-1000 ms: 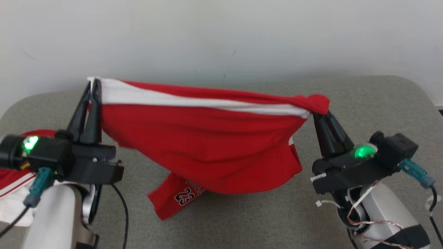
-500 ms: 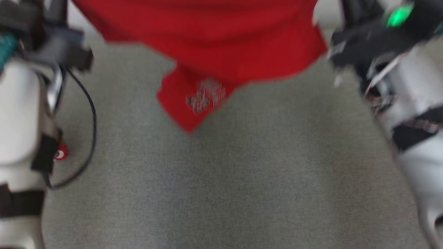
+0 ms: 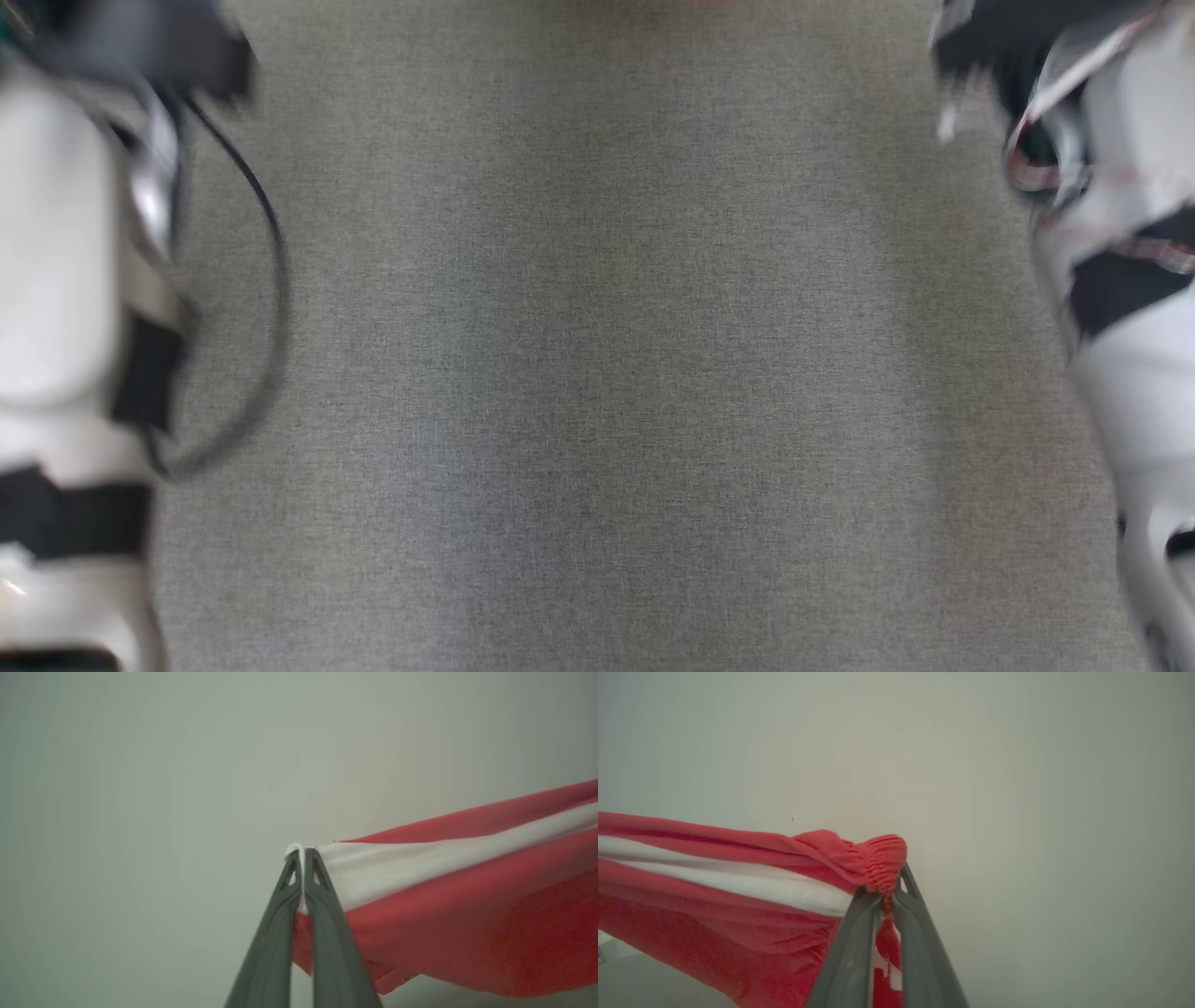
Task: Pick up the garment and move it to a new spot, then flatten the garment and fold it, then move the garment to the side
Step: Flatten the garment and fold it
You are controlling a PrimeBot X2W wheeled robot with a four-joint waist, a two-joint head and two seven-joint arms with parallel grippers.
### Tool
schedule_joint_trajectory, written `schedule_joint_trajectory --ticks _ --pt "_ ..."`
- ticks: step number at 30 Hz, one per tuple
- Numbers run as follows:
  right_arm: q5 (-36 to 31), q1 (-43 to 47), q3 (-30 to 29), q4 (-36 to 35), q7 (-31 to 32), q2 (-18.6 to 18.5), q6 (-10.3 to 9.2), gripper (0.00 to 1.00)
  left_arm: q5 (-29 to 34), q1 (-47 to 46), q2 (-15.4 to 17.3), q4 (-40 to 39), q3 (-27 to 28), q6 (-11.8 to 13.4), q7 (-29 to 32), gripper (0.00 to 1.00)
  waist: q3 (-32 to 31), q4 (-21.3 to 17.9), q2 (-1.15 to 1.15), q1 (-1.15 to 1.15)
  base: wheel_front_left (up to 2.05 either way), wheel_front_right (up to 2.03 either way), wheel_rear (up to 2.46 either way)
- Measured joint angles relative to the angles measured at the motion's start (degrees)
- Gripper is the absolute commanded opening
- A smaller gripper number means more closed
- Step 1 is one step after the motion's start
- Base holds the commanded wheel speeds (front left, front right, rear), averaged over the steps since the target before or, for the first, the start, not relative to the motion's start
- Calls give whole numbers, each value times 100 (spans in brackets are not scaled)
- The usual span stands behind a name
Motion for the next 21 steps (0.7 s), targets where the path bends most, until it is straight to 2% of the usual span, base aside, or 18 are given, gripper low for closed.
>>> schedule_joint_trajectory --ticks 4,8,14,18,21 --pt "334 823 130 389 -1 -69 3 0 -209 1000 -300 157 44 -43 0 0 12 21 0 0 0 0 0" --pt "923 1772 712 520 1 -87 2 0 -399 2029 -593 288 201 -48 2 0 -20 -27 0 0 0 0 0" --pt "2102 2913 1667 314 -2 -352 -1 0 -530 3312 -906 270 513 -142 1 0 -217 -114 -1 -1 0 0 0" --pt "2892 3459 2105 67 -3 -678 0 0 -555 4094 -1076 121 769 -205 1 0 -500 -164 -1 -2 0 0 0" --pt "3128 3794 2243 -48 -3 -810 1 0 -544 4479 -1140 31 887 -248 1 0 -721 -175 -1 -2 0 0 0"
